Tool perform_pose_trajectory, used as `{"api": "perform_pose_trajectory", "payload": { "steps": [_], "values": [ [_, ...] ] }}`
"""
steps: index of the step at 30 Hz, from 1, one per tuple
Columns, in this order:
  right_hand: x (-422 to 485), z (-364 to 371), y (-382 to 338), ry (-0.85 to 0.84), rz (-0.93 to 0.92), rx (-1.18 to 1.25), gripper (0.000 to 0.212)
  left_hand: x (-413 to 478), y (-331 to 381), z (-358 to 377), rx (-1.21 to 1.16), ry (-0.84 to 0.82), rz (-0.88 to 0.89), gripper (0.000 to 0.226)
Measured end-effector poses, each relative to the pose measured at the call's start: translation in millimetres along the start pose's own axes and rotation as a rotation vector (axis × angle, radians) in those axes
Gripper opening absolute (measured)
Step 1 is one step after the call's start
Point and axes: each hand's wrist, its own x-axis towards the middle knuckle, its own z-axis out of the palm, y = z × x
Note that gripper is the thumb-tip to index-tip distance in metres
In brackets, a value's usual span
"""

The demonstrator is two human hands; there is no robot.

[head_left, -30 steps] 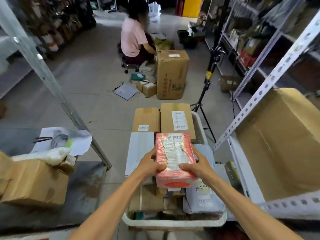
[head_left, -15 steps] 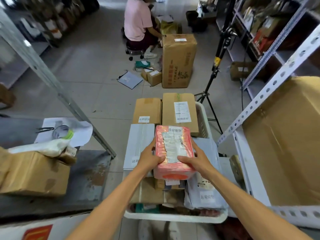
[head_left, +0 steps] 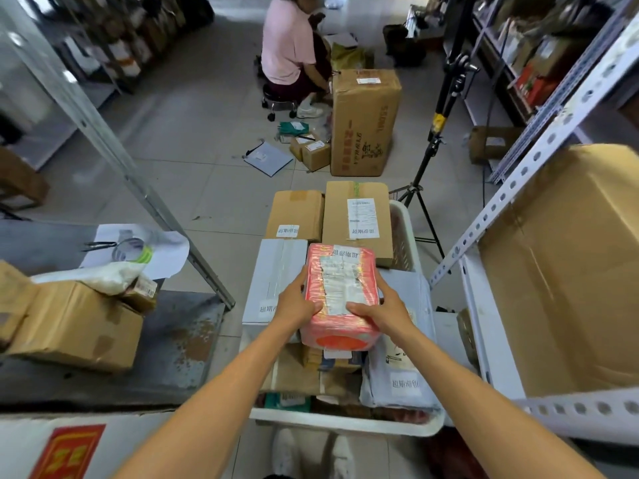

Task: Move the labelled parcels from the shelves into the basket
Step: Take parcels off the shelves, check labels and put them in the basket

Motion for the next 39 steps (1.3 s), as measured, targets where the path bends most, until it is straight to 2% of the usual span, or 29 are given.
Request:
{"api": "perform_pose_trajectory", "payload": {
  "steps": [5,10,14,16,20,22,27,32,37,39],
  "values": [
    [0.6,-4.1,-13.0,0.003,-0.027,-0.161,0.076,-8.0,14.2,-3.7,0.164,-0.004,0.031,0.077],
    [2.1,-9.9,-17.4,-0.044,-0.017,-0.258,0.075,-16.3,19.1,-10.7,0.3,0.001,0.034,0.074],
    [-6.8,-11.4,-33.8,-0.005,-0.21,-0.468,0.093,-26.9,23.1,-22.8,0.367,0.04,0.017,0.069],
    [-17.0,-7.9,-49.7,-0.007,-0.345,-0.568,0.086,-36.2,27.4,-29.2,0.437,0.046,0.032,0.063],
    [-33.5,8.9,-89.4,-0.166,-0.456,-0.719,0.069,-57.5,32.3,-49.6,0.579,0.094,0.05,0.055],
    [-43.3,22.6,-108.1,-0.266,-0.501,-0.758,0.067,-72.1,29.1,-64.3,0.639,0.13,0.039,0.056],
    [-82.7,73.8,-144.5,-0.453,-0.672,-1.0,0.058,-139.8,-0.8,-109.5,0.692,0.302,-0.011,0.049],
    [-158.0,144.0,-168.3,-0.668,-0.921,-1.17,0.04,-252.4,-65.9,-142.6,0.539,0.475,-0.222,0.045],
    [-264.4,213.3,-170.4,-0.858,-1.174,-1.231,0.036,-385.3,-129.6,-150.0,0.391,0.665,-0.458,0.048],
    [-311.0,236.4,-164.7,-0.937,-1.229,-1.216,0.045,-438.9,-148.2,-143.0,0.359,0.736,-0.539,0.05]
  ]
}}
